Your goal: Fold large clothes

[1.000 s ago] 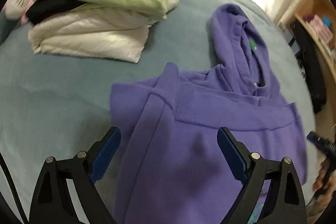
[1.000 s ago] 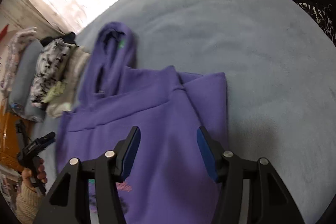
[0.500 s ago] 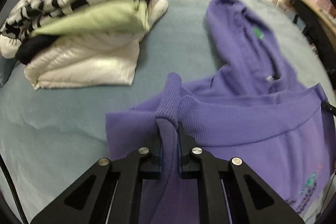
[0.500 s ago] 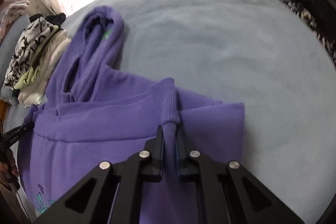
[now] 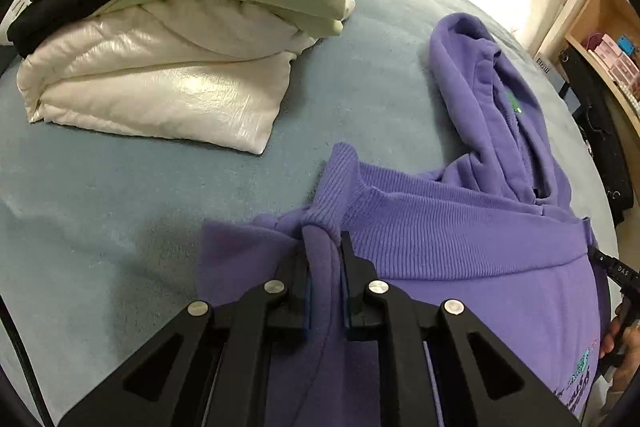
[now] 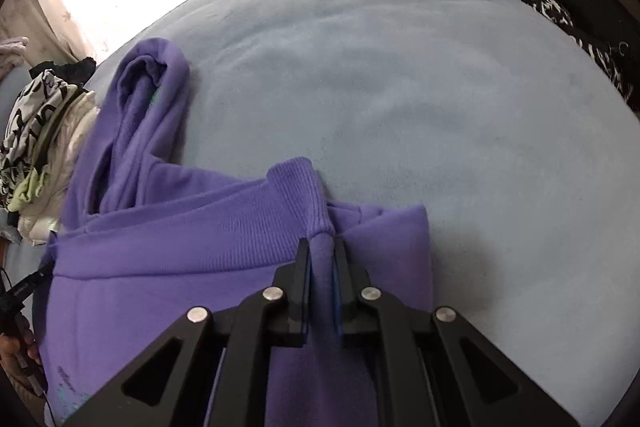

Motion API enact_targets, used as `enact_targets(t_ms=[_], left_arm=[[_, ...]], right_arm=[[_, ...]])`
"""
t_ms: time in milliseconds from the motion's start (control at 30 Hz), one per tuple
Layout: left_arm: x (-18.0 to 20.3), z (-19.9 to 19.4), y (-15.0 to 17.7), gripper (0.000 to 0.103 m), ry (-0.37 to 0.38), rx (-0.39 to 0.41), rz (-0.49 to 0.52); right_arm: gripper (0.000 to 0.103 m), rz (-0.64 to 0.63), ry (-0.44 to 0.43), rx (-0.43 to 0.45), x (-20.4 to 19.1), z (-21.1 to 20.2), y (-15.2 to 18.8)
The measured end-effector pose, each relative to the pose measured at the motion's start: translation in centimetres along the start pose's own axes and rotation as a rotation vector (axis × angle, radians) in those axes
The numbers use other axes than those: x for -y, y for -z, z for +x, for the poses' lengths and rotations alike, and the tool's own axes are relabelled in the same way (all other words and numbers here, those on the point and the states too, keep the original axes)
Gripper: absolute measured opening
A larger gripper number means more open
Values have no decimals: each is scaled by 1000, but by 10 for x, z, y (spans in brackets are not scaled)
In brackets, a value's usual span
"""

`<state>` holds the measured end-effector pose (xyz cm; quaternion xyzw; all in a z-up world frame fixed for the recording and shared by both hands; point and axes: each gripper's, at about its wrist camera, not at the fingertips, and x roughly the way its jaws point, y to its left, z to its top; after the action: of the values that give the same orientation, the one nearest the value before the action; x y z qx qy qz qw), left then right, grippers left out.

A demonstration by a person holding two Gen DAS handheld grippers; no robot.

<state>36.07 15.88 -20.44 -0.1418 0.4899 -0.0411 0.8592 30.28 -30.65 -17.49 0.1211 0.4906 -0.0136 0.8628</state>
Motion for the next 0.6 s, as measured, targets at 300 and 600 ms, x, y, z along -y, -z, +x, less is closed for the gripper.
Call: enact_targets(t_ms=[300,600], left_arm=[[16,-63,-11,19,6,159,65],[42,-13,-1,9,-98,85,168]], right_arm=[[22,40,-40,61,-25,-52,-13],[22,-210,-49,5,-127,-7,9]])
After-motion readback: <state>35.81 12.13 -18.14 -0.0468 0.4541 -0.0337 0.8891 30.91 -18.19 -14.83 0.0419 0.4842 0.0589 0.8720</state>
